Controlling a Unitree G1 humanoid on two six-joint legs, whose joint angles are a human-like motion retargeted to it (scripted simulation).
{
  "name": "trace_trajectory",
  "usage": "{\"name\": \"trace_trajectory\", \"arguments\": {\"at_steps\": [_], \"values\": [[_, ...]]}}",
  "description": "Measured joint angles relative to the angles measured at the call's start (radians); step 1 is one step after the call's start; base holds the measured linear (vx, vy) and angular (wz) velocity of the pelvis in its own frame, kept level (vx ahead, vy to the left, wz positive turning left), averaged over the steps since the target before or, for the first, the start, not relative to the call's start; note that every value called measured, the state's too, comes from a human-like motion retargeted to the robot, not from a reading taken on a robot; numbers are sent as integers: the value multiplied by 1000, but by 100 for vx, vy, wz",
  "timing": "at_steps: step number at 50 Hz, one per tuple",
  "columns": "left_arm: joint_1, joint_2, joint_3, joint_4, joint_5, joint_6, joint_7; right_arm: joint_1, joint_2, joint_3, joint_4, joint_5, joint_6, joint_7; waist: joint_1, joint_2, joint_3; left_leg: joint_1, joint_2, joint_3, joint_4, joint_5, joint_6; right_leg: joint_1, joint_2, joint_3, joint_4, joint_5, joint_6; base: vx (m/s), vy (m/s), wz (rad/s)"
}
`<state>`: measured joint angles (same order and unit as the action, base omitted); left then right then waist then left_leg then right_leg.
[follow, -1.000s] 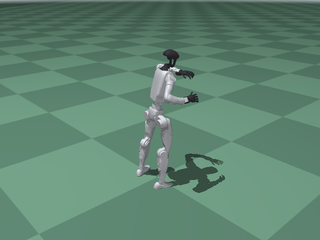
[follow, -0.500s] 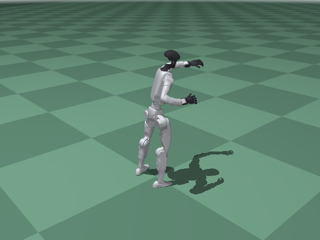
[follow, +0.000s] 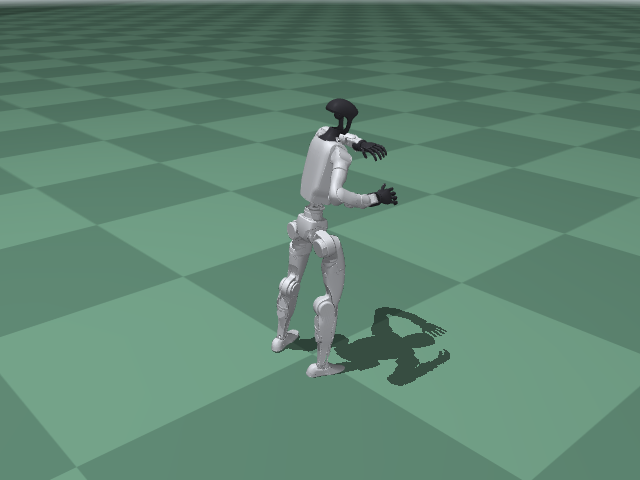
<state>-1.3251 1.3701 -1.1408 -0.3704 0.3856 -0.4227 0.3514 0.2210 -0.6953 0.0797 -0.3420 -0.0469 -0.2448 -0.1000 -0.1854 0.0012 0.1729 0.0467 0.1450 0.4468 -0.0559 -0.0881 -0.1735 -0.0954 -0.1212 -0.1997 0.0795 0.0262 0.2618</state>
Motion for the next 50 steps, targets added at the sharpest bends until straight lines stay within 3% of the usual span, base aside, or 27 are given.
{"name": "trace_trajectory", "arguments": {"at_steps": [5, 13, 20, 25, 30, 39, 45, 50], "values": [[189, 88, 71, 143, -2, -9, -8, 6, 9, -1, -12, 23, -19, -2, 39, -4, -1, -1, -1, -3, 0, 1, 2, 1, -2, -3, 1, -2, 0, 0, 0, 0], [281, 133, 169, 607, 82, 30, -63, 15, -11, -8, -18, 32, -29, 9, 19, 25, -2, -1, 9, 9, -2, 7, -1, -4, 13, 4, -6, 3, 0, 0, 0, 0], [112, 72, 115, 1010, 119, 94, -34, 4, -66, 8, -10, 22, -32, 2, -61, 55, 5, 1, 8, 14, -9, 15, 0, -4, 15, 6, -10, 6, 0, 0, 0, 0], [-155, -42, -42, 1173, 92, 123, -5, -7, -98, 13, -1, 19, -30, -4, -113, 63, 12, 1, -1, 3, -16, 21, 1, -2, 4, -5, -7, 4, 0, 0, 0, 0], [-391, -151, -185, 1064, 93, 111, 24, -1, -83, 7, 5, 28, -24, -5, -140, 50, 10, -2, -11, -11, -18, 23, 1, 1, -10, -17, -4, 2, 0, 0, 0, 0], [-507, -246, -221, 475, 68, 78, 55, 1, -47, -6, 22, 34, 5, -6, -133, 35, 13, -10, -24, -37, -11, 16, 1, 9, -30, -37, 5, -6, 0, 0, 0, 2], [-387, -194, -187, 124, 53, 30, 46, 11, -32, -9, 18, 20, 10, -2, -98, 26, 13, -11, -30, -52, -3, 9, 2, 15, -41, -47, 15, -14, 0, 0, 0, 0], [-198, -55, -131, 39, 62, 2, 52, 26, -22, -21, 9, 24, -9, -2, -66, 26, 18, -10, -34, -63, 0, 7, 4, 20, -48, -54, 27, -22, 0, 0, 0, 0]]}}
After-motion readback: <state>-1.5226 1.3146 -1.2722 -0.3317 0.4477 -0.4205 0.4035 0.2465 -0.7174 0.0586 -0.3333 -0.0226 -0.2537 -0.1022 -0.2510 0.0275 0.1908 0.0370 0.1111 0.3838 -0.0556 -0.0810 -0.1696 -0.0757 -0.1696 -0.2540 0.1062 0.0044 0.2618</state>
